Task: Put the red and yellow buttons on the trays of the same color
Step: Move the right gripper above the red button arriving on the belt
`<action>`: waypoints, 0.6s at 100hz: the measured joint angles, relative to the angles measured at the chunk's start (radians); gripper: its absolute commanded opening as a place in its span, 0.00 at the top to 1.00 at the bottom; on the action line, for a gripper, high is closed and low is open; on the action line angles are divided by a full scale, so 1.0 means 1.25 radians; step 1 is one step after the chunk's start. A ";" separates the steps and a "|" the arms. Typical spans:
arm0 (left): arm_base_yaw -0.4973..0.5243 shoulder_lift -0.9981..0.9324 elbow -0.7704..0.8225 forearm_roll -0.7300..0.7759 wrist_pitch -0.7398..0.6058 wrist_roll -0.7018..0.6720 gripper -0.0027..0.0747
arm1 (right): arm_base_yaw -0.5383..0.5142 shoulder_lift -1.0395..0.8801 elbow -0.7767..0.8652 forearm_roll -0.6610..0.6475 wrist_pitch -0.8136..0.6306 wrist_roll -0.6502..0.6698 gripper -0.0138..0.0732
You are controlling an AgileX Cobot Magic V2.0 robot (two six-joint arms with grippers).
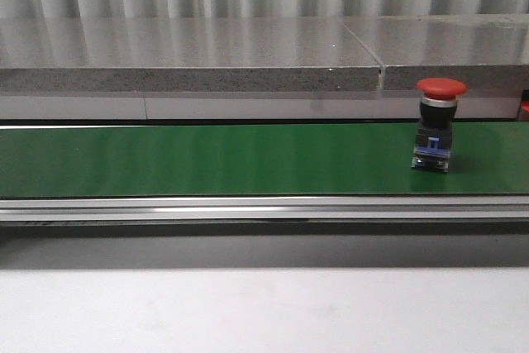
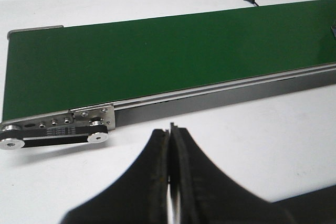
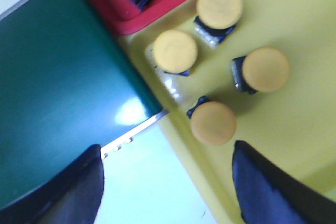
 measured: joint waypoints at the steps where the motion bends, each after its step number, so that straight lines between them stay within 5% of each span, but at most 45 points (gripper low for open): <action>1: 0.000 0.000 0.000 0.000 0.000 0.000 0.99 | 0.009 0.000 -0.002 -0.001 0.004 -0.002 0.24; 60: 0.000 0.000 0.000 0.000 0.000 0.000 0.99 | 0.295 0.000 -0.037 -0.008 0.105 -0.088 0.24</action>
